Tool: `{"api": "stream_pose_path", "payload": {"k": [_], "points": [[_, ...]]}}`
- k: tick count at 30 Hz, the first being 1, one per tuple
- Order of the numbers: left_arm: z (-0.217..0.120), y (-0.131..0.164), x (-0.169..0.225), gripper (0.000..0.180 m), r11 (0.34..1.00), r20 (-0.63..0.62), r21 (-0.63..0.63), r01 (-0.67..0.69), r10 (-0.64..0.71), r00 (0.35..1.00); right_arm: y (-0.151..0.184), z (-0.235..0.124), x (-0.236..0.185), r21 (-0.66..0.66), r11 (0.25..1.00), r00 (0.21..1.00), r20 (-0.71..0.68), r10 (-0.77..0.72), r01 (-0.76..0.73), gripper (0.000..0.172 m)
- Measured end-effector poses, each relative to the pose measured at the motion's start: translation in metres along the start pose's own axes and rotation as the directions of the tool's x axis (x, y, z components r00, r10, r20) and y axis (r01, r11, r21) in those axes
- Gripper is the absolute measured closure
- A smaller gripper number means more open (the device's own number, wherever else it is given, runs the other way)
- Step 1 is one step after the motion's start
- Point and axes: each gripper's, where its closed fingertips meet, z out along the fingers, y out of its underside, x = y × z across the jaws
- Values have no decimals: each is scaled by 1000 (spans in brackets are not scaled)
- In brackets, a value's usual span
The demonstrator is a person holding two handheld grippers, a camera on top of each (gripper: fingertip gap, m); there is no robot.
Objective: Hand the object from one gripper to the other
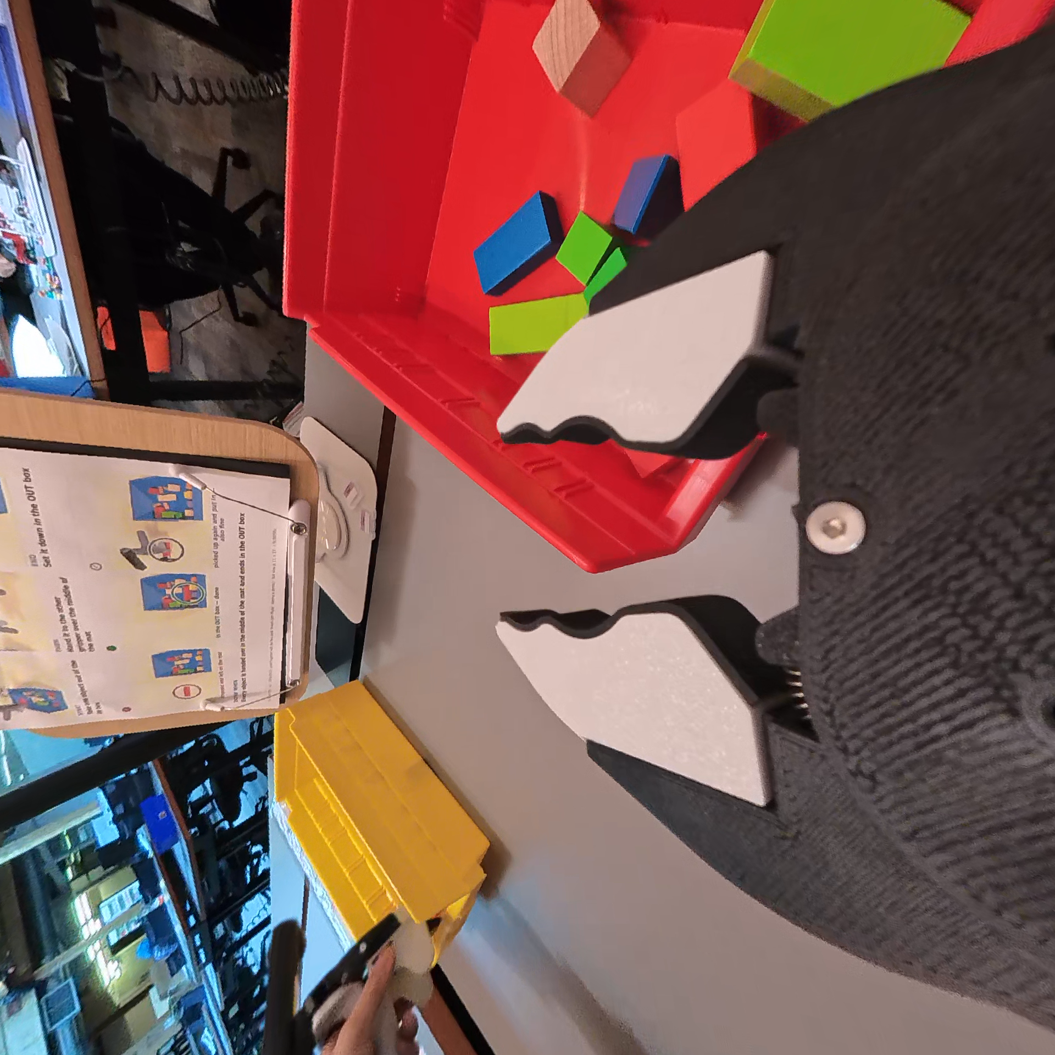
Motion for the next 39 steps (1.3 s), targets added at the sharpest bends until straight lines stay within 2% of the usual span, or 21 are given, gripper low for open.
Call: {"api": "stream_pose_path", "payload": {"k": [6,9,11,14,17,21,24,27,31,35,37,39], "points": [[17,-5,-6,123,997,51,-37,74,-72,996,-4,-2,-4,19,1000,1000,21,0,0,115],[18,-6,-10,129,997,101,-45,69,-65,993,-7,-4,-4,32,999,1000,21,-2,1,115],[18,-8,-13,148,999,120,-29,44,-40,992,-8,-5,-4,33,999,1000,21,-2,1,115],[18,-12,-11,148,1000,104,9,1,-2,995,-10,-6,-4,42,999,1000,19,2,-3,115],[16,-13,-3,149,992,79,40,-123,120,990,-12,-6,-7,47,999,1000,23,-1,-1,115],[-11,-26,11,149,950,54,223,-219,212,976,-14,-4,-14,46,999,999,34,-16,14,115],[-61,-28,42,149,848,-11,437,-299,337,941,-18,-1,-28,59,998,997,76,-31,26,115],[-116,-6,93,149,696,-118,634,-337,517,848,-23,5,-50,91,995,986,157,-48,34,115],[-169,50,165,149,476,-175,799,-367,768,616,-30,13,-96,139,990,943,326,-66,21,112],[-186,113,229,149,225,-90,889,-399,939,331,-44,7,-157,207,977,838,540,-80,-40,107],[-186,146,257,149,87,-19,913,-399,985,173,-51,-1,-183,244,968,779,617,-107,-60,107],[-183,174,279,149,-30,57,917,-398,997,58,-56,-11,-206,275,959,716,683,-146,-67,110]]}}
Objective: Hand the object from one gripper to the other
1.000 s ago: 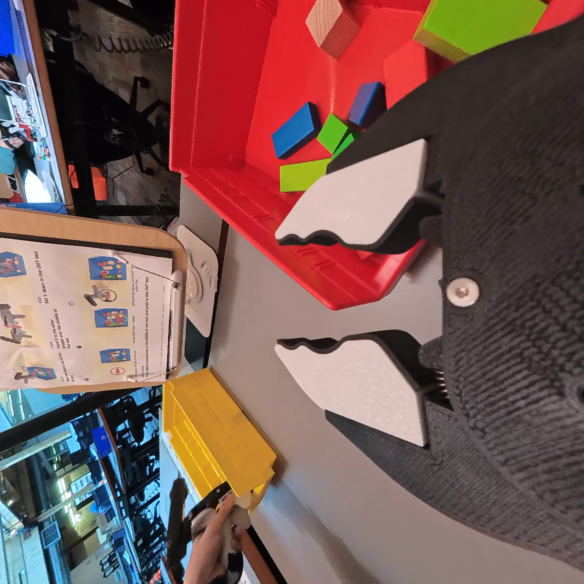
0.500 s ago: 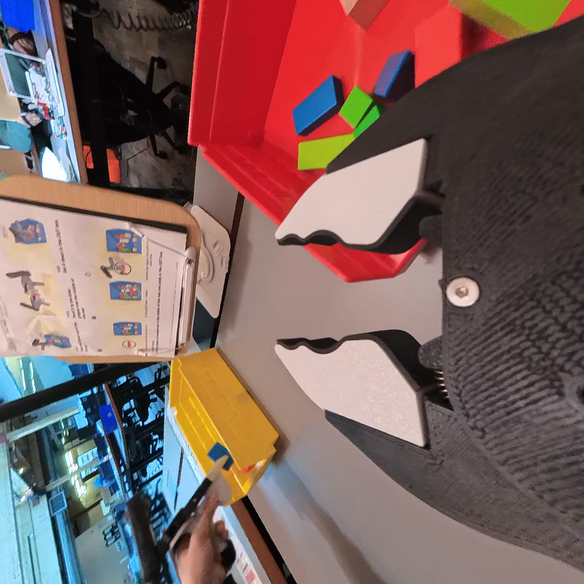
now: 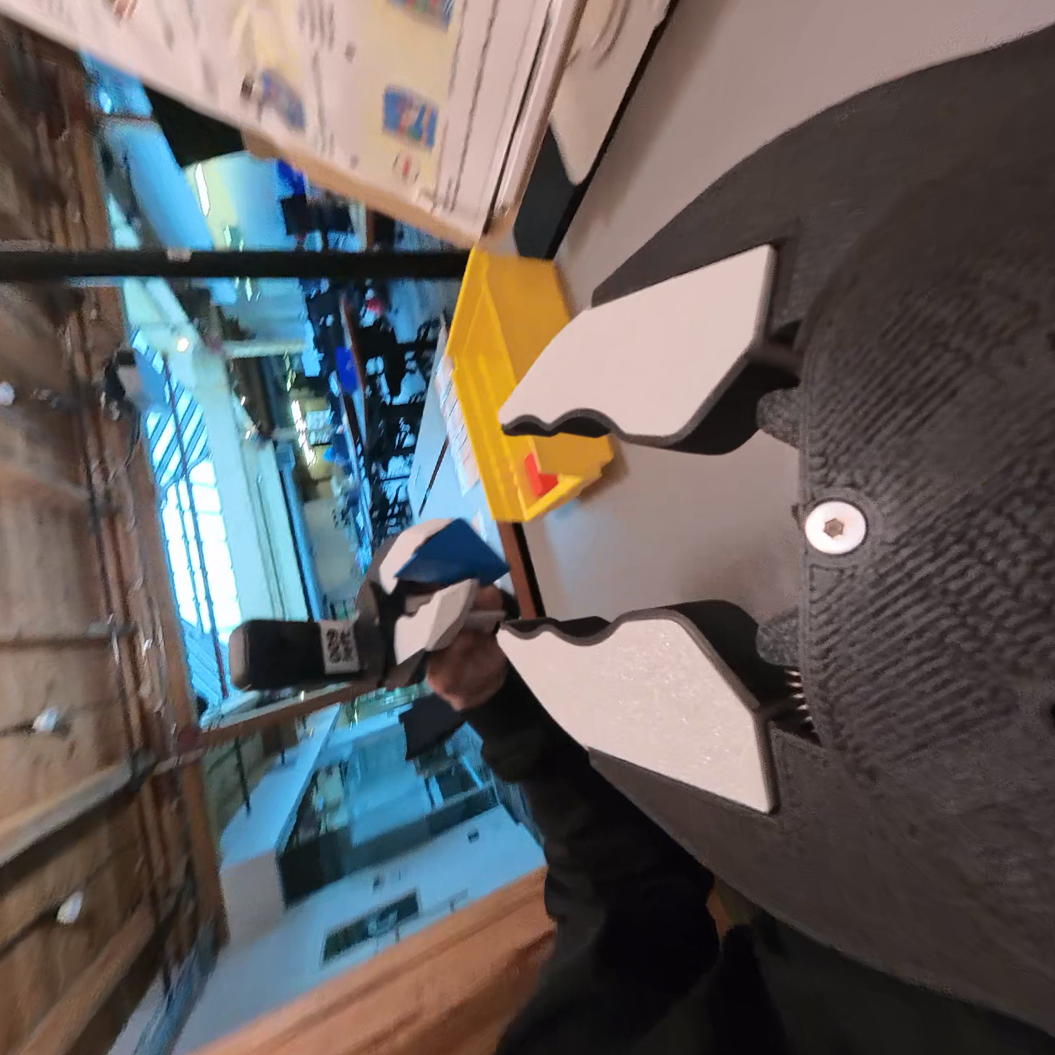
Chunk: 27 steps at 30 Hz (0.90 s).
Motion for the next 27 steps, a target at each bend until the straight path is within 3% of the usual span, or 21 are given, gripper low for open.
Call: {"api": "stream_pose_path", "payload": {"k": [4,12,16,22,27], "points": [[26,-12,43,149,989,-107,50,-139,144,984,1,13,-27,-15,997,993,88,-80,81,114],[40,-25,74,149,961,-130,115,-250,264,956,8,24,-59,-32,977,959,199,-200,211,130],[39,-27,74,149,966,-122,132,-221,237,964,5,23,-63,7,968,947,204,-248,252,146],[43,-26,69,150,969,-77,154,-193,206,975,5,22,-57,-18,932,925,131,-356,362,148],[37,-28,52,132,973,-17,207,-104,110,994,-7,8,-40,-11,921,921,36,-388,389,148]]}}
